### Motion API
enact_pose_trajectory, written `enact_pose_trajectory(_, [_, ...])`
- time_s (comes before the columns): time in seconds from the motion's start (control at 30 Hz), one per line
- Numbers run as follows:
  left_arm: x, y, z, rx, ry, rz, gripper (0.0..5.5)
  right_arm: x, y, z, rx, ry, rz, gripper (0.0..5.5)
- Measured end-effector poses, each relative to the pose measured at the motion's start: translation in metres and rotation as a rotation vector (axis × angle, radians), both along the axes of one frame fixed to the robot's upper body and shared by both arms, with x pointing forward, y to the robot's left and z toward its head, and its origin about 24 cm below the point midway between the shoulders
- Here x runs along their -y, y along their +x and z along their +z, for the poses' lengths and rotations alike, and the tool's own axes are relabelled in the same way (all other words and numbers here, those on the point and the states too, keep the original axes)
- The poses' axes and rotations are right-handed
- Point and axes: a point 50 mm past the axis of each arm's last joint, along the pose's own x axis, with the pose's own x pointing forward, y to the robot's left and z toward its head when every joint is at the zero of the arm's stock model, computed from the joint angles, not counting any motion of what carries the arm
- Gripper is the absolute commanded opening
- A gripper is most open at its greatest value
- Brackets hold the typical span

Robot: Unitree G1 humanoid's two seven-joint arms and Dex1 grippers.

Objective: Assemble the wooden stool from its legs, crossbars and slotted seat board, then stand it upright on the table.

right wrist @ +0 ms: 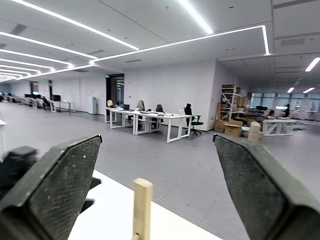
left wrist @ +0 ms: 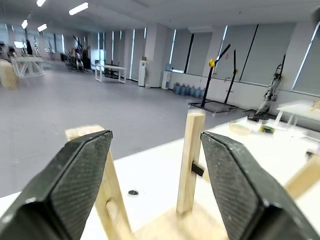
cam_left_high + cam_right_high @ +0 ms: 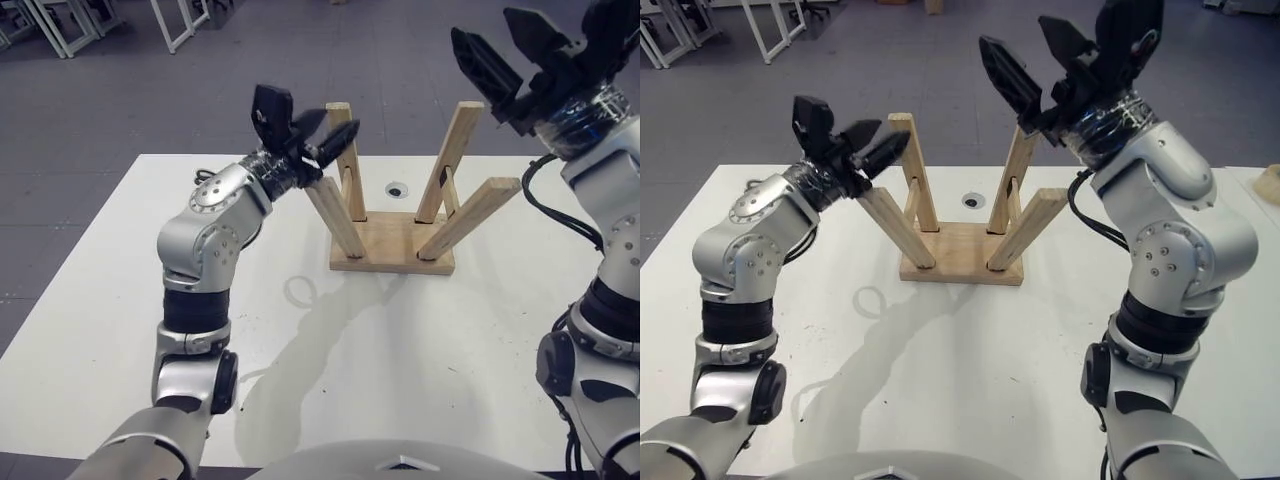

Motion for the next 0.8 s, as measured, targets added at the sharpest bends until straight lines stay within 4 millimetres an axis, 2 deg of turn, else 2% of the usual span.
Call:
enact_pose_trajectory(0.07, [0.002,-0.004,-0.003,0.012,0.058,0.004,3.28,0.007,0.003,-0.005,-0.011,-0.021,-0.042,4.12])
enact_pose_trajectory(0.13, [0.003,-0.001,0.002,0.026,0.071,0.031,3.28,0.009,0.005,-0.007,-0.021,-0.016,-0.05,4.12])
enact_pose_trajectory(0.27, [-0.013,0.011,0.022,0.029,-0.059,0.126,3.28,0.015,0.007,-0.012,-0.036,-0.013,-0.066,4.12])
enact_pose_trajectory(0.3, [-0.018,0.011,0.034,0.048,-0.115,0.13,3.28,0.017,0.009,-0.015,-0.054,-0.011,-0.068,4.12])
enact_pose_trajectory(0.33, [-0.021,0.007,0.063,0.121,-0.213,0.089,3.28,0.023,0.011,-0.019,-0.075,-0.008,-0.069,4.12])
enact_pose_trajectory(0.37, [-0.022,0.001,0.082,0.178,-0.275,0.041,3.28,0.031,0.013,-0.018,-0.078,0.001,-0.08,4.12])
enact_pose_trajectory(0.4, [-0.025,-0.007,0.094,0.215,-0.335,-0.014,3.28,0.04,0.014,-0.018,-0.083,0.023,-0.07,4.12])
enact_pose_trajectory(0.43, [-0.028,-0.011,0.096,0.211,-0.381,-0.057,3.28,0.047,0.015,-0.018,-0.091,0.041,-0.05,4.12])
enact_pose_trajectory(0.5, [-0.044,-0.02,0.086,0.177,-0.447,-0.138,3.28,0.058,0.014,-0.02,-0.118,0.088,0.082,4.12])
enact_pose_trajectory(0.6, [-0.067,-0.034,0.053,0.088,-0.399,-0.265,3.28,0.072,0.006,-0.025,-0.175,0.085,0.322,4.12])
enact_pose_trajectory(0.67, [-0.079,-0.039,0.036,0.045,-0.367,-0.354,3.28,0.083,0.003,-0.037,-0.244,0.039,0.437,4.12])
enact_pose_trajectory(0.8, [-0.093,-0.031,0.019,0.018,-0.269,-0.443,3.28,0.096,0.008,-0.058,-0.352,-0.037,0.558,4.12])
